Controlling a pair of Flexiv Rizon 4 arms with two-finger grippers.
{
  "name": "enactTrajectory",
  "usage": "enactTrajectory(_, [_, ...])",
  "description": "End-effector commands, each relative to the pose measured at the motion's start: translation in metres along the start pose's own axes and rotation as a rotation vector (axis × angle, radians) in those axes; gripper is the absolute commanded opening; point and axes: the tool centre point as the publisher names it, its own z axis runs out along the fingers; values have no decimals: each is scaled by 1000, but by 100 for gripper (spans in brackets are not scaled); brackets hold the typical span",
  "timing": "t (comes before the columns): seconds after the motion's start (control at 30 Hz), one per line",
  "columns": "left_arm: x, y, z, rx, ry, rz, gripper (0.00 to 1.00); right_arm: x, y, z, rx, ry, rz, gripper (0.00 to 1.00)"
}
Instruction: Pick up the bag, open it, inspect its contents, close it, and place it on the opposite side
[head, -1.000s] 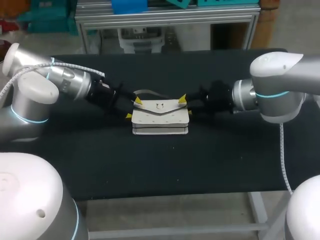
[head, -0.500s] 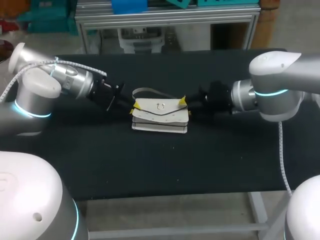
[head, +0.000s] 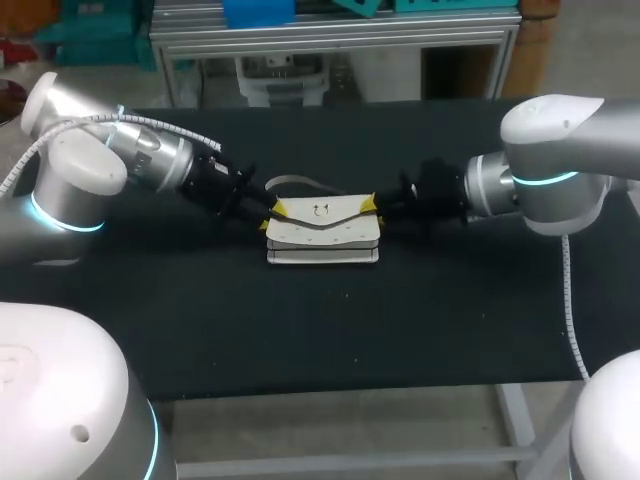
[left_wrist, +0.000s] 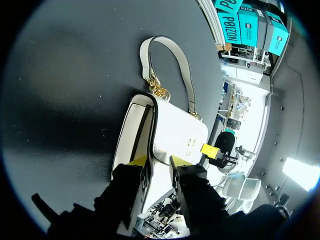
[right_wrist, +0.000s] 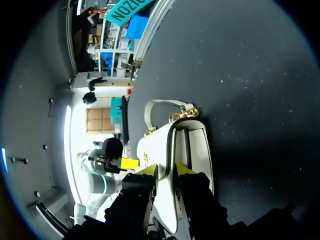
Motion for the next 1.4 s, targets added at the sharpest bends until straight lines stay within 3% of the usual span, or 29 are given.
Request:
enactTrajectory(0.03, [2, 9, 3, 33, 12, 25, 100, 7, -2, 8, -4, -4, 0, 100])
enactTrajectory(0.43, [-3, 26, -18, 82, 8, 143, 100, 9, -8, -26, 11, -28, -24, 100])
enactTrajectory(0.5, [-1, 27, -19, 88, 5, 159, 88, 11, -11, -32, 14, -39, -35, 100])
enactTrajectory(0.53, [-1, 28, -19, 83, 7, 171, 72, 12, -11, -35, 17, -45, -41, 100])
enactTrajectory(0.57, [0, 28, -19, 87, 2, 177, 49, 12, -11, -38, 25, -46, -45, 100])
enactTrajectory(0.6, [1, 29, -18, 89, -6, 197, 45, 12, -11, -40, 38, -53, -55, 100])
enactTrajectory(0.73, [2, 32, -12, 81, -34, 245, 35, 12, -10, -51, 52, -89, -80, 100])
enactTrajectory(0.87, [-2, 31, -6, 73, -58, 262, 42, 10, -8, -59, 62, -106, -88, 100])
enactTrajectory(0.97, [-6, 26, -2, 48, -71, 253, 25, 8, -7, -63, 74, -128, -94, 100])
enactTrajectory(1.07, [-8, 24, 2, 19, -94, 253, 27, 4, -5, -65, 83, -138, -95, 100])
enactTrajectory(1.1, [-9, 23, 4, 16, -98, 246, 32, 3, -5, -66, 88, -146, -97, 100])
enactTrajectory(1.2, [-11, 18, 8, -5, -104, 230, 30, -1, -4, -67, 93, -151, -97, 100])
enactTrajectory(1.3, [-14, 11, 11, -6, -107, 205, 0, -3, -5, -69, 97, -156, -97, 100])
enactTrajectory(1.4, [-14, 9, 9, -5, -109, 200, 0, -6, -5, -71, 102, -165, -100, 100])
